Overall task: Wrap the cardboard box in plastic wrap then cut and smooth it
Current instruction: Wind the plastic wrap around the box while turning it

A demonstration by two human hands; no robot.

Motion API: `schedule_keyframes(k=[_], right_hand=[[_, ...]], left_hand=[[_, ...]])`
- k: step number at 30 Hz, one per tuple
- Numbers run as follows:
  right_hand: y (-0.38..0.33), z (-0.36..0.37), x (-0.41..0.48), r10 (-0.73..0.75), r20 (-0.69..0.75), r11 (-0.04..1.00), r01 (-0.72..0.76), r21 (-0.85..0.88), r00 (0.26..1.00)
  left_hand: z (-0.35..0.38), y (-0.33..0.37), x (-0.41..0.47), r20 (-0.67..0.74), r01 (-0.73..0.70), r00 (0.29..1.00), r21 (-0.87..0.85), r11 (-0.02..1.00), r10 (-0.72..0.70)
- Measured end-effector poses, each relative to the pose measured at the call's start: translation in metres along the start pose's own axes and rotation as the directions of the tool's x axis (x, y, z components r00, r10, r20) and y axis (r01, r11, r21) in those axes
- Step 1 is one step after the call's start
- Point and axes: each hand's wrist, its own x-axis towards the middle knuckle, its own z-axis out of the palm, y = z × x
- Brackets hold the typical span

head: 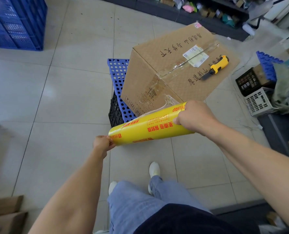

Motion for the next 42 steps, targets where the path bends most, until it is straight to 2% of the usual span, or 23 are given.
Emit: schedule_keyframes(k=[5,9,12,16,18,20,22,26,28,31,35,38,42], right_hand=[[-0.001,-0.005,0.000,-0.006,0.006,1.000,0.007,-0.023,1.000],[-0.002,-0.007,0.000,-0.003,0.012,1.000,0.003,-0.002,1.000],[-0.004,-0.011,0.000,-0.010,0.011,1.000,0.010,0.010,1.000],[-0.005,-0.014,-0.001,-0.014,-0.001,1.000,0.014,-0.001,1.000],[-0.005,-0.014,-0.002,-0.016,0.004,1.000,0.016,-0.013,1.000],[-0.005,-0.015,-0.001,-0.029,0.005,0.999,0.029,-0.033,1.000],[-0.004,-0.016,0.000,-0.054,0.003,0.996,0.055,-0.070,0.999],[0.000,-0.019,0.000,-0.093,0.041,0.989,0.097,-0.112,0.995],[0.006,-0.019,0.000,-0.112,0.045,0.984,0.117,-0.136,0.993],[0.016,-0.015,-0.002,-0.149,0.016,0.968,0.149,-0.203,0.989],[0.025,-0.009,-0.008,-0.169,0.009,0.946,0.165,-0.279,0.986],[0.035,-0.007,-0.011,-0.188,0.014,0.926,0.181,-0.330,0.982],[0.045,-0.006,-0.015,-0.179,0.045,0.908,0.182,-0.377,0.983]], left_hand=[[-0.017,-0.009,-0.017,0.212,-0.003,0.977,0.067,0.998,-0.011],[-0.017,-0.012,-0.024,0.276,-0.045,0.961,0.146,0.988,0.003],[-0.012,-0.012,-0.024,0.218,-0.114,0.975,0.283,0.952,0.052],[-0.005,-0.016,-0.016,0.167,-0.123,0.983,0.282,0.952,0.078],[-0.004,-0.019,-0.010,0.135,-0.111,0.989,0.347,0.931,0.068],[-0.009,-0.016,-0.006,0.069,-0.184,0.982,0.523,0.832,0.173],[-0.013,-0.009,-0.002,0.053,-0.229,0.967,0.616,0.754,0.250],[-0.011,0.000,0.009,0.006,-0.178,0.976,0.587,0.790,0.216],[-0.007,0.003,0.014,-0.045,-0.070,0.993,0.542,0.837,0.112],[-0.003,0.011,0.017,-0.086,0.059,0.996,0.550,0.833,-0.014],[0.001,0.014,0.029,-0.141,0.139,0.987,0.476,0.868,-0.081],[0.008,0.014,0.035,-0.164,0.161,0.981,0.380,0.911,-0.105],[0.018,0.019,0.036,-0.056,0.103,0.994,0.358,0.928,-0.089]])
